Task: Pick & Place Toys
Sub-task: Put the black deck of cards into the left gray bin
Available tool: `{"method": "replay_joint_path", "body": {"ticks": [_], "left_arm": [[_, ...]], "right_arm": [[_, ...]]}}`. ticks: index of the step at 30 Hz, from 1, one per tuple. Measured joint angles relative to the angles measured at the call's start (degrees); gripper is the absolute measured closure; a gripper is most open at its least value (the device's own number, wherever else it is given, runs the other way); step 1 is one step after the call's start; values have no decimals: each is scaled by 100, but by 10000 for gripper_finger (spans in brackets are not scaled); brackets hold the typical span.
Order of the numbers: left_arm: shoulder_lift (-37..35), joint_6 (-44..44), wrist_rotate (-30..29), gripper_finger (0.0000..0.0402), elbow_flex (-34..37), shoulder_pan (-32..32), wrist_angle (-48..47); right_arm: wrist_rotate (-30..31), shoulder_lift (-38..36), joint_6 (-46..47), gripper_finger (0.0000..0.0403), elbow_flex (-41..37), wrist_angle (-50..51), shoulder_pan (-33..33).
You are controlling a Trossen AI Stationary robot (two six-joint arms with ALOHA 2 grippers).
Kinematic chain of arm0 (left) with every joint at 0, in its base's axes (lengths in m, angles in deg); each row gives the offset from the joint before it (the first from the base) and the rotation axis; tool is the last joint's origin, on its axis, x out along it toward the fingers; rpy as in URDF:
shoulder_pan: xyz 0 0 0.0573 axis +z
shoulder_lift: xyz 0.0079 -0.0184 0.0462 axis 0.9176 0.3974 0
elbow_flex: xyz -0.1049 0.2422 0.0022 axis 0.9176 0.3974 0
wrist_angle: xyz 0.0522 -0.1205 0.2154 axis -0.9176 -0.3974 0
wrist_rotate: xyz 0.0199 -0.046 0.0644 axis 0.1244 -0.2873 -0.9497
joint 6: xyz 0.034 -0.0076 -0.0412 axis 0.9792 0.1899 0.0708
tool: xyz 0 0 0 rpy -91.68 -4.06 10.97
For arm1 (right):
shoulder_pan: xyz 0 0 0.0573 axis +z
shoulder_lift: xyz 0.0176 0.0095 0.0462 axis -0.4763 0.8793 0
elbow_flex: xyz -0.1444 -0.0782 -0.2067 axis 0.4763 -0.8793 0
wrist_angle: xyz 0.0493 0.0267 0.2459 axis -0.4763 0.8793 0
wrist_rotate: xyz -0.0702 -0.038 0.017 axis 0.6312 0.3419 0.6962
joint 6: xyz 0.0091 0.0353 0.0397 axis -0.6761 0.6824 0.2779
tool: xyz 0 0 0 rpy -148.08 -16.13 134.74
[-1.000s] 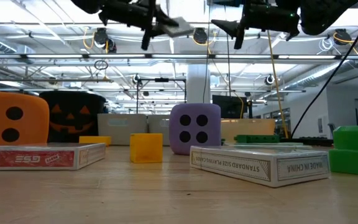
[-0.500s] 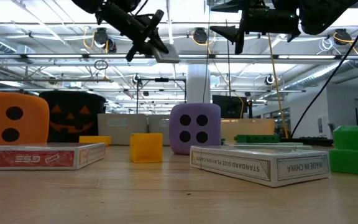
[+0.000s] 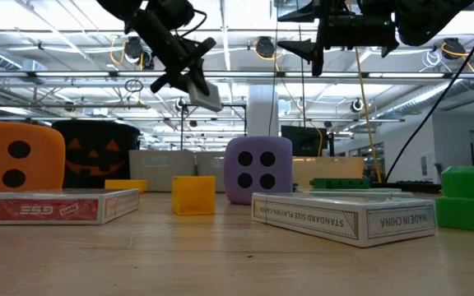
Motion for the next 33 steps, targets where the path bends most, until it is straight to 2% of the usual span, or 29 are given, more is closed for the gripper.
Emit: {"method": "replay_joint_path", "body": {"ticks": [5,9,18,22,33], "left_arm": [[2,-291,-103,311,-82,55,-78],[111,-65,-151,310,-371,59,-109],[1253,68,183,310,-1786,343,-1412],[1524,65,200,309,-2246,403,-1941],[1518,565,177,309,-2382,728,-3735]], "right_arm": [[0,0,-2,167,0,53,0],[0,0,-10,167,0,57,0],[-3,0,5,167,-65,48,0],[-3,0,174,167,-241,30,0],[6,0,207,167,-463,-215,0]]}}
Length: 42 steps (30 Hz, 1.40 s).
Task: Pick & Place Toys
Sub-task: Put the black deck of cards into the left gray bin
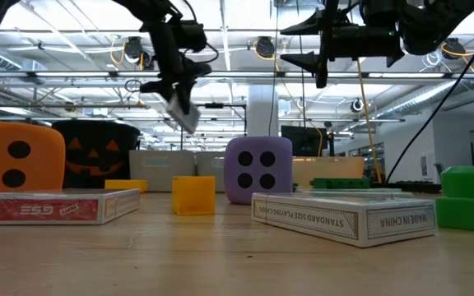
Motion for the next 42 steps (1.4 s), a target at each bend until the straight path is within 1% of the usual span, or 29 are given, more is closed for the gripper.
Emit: {"method": "replay_joint_path", "body": {"ticks": [3,9,11,14,16,21,28,34,36,40,42], "left_arm": [[3,55,88,309,0,90,-258],[3,75,238,309,0,120,-191],[3,120,443,309,0,188,-191],[26,101,915,309,-2,339,-214],[51,74,1127,309,-2,458,-379],[73,230,1232,309,-2,708,-770],[132,314,1653,309,-2,1087,-1045],[130,332,1416,309,-2,1075,-1055],[130,328,1282,309,-2,984,-980],[190,113,823,309,-7,694,-724],[335,22,778,309,-7,629,-739]], "right_arm": [[3,0,-17,167,0,0,0],[7,0,-54,167,0,1,0],[7,0,-54,167,0,1,0],[9,0,-54,167,0,1,0],[10,0,-54,167,0,1,0],[11,0,-54,167,-2,7,-1],[12,0,-56,167,-4,70,0],[13,0,-57,167,-4,141,-1],[13,0,-56,167,-4,143,0],[13,0,-56,167,-4,154,0],[13,0,-56,167,-4,192,-1]]}}
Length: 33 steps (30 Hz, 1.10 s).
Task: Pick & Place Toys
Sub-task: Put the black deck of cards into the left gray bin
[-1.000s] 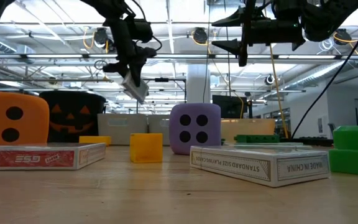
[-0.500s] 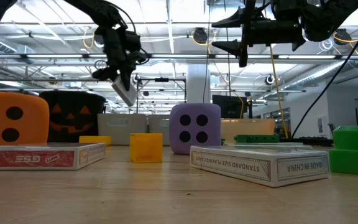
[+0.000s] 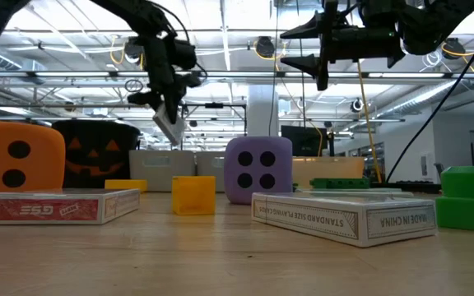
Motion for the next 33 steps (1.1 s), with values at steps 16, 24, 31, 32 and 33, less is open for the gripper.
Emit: {"method": "replay_joint_path", "body": {"ticks": [16,24,31,32,33], "left_arm": [[746,-145,215,309,11,-451,-74],[799,-239,713,309,9,-455,-178],[1025,-90,1047,309,9,-512,-564],[1051,-82,1048,309,9,-528,-613],[1061,-80,1066,309,9,-530,-653]], "right_arm": [[0,0,23,167,0,78,1],[0,0,2,167,0,78,-1],[0,0,0,167,0,82,1],[0,0,0,167,0,86,1],[0,0,-5,167,0,96,1]]}}
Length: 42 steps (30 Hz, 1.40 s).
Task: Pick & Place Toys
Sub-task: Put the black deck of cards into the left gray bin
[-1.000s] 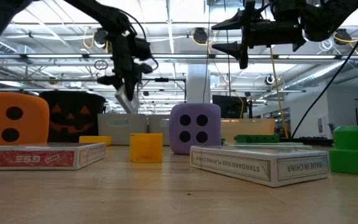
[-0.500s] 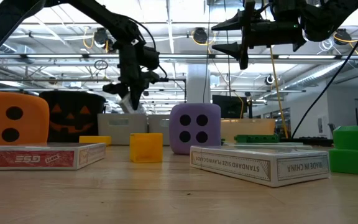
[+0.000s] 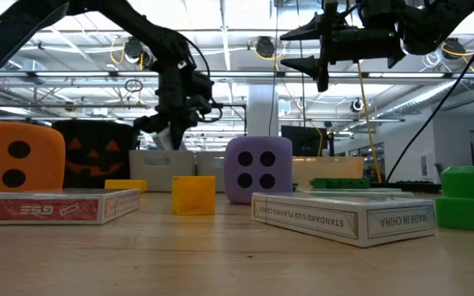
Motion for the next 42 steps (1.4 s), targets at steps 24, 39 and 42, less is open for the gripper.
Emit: {"method": "replay_joint_path", "body": {"ticks": [24,39,42], "left_arm": [[357,-218,132,309,-4,-85,-30],[369,-288,134,309,-2,-83,243],[369,-288,136,309,-2,-83,355]], "right_arm": [[-2,2,-109,167,0,152,2],[-2,2,-119,167,0,150,2],[-2,2,-119,167,0,151,2]]}}
